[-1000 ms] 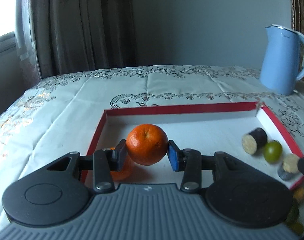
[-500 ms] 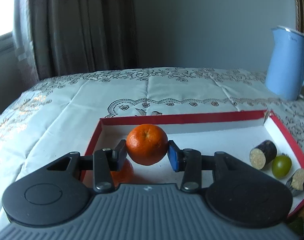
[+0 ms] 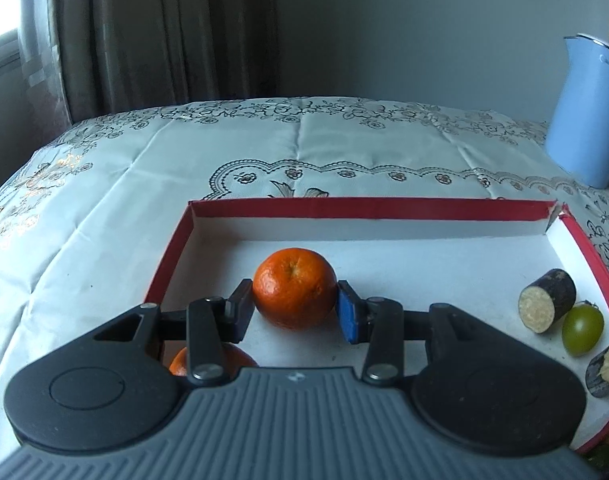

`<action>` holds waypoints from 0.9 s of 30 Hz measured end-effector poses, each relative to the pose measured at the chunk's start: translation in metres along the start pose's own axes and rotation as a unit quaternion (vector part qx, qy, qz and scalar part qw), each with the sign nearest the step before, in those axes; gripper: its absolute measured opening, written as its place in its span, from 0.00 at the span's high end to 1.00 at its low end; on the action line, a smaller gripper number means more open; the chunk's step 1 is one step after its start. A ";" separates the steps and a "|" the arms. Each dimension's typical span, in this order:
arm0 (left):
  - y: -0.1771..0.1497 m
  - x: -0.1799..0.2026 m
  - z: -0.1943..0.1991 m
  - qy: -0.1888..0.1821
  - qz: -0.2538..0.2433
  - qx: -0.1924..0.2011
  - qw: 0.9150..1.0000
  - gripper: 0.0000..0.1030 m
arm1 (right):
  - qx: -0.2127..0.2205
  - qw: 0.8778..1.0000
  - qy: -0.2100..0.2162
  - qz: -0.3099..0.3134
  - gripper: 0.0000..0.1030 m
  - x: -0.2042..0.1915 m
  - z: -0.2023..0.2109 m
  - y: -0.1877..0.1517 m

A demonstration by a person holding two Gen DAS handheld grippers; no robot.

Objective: Organize fruits
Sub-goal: 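Lower the mandarin into the tray and open the left gripper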

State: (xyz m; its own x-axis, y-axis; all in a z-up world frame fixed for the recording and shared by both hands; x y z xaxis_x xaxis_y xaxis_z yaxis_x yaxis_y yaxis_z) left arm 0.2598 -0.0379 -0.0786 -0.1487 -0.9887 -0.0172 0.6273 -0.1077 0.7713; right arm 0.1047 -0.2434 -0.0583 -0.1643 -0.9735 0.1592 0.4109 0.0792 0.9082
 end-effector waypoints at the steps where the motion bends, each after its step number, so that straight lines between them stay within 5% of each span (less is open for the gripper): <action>1: 0.000 0.000 0.000 0.000 -0.001 0.000 1.000 0.61 | 0.000 1.000 0.000 0.000 0.15 0.000 0.000 0.000; 6: -0.002 0.002 0.000 0.015 -0.019 0.006 1.000 0.58 | -0.002 1.000 0.000 0.000 0.15 0.000 -0.001 -0.001; 9: -0.004 0.000 0.003 0.015 -0.018 0.009 1.000 0.38 | -0.003 1.000 -0.001 -0.003 0.15 0.001 -0.002 -0.001; 18: -0.011 -0.009 0.027 0.015 -0.013 0.023 1.000 0.17 | -0.003 1.000 -0.002 -0.007 0.15 0.003 -0.001 -0.001; 27: -0.032 -0.019 0.093 0.013 -0.004 0.076 0.997 0.09 | -0.005 1.000 -0.001 -0.014 0.15 0.005 -0.002 -0.001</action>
State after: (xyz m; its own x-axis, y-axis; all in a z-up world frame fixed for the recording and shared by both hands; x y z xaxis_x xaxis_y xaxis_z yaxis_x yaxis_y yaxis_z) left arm 0.1720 -0.0056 -0.0437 -0.1324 -0.9904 -0.0392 0.5031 -0.1012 0.8583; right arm 0.1053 -0.2484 -0.0593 -0.1774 -0.9748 0.1351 0.4155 0.0503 0.9082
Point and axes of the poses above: each gripper's, at about its wrist camera, not at the fingertips, and z roughly against the way its jaws point, x to its right, y to its top, the point moved 10 cm from there along -z, roughly the way its jaws point, and after that the axes turned 1 degree about -x, right-handed, at the moved point
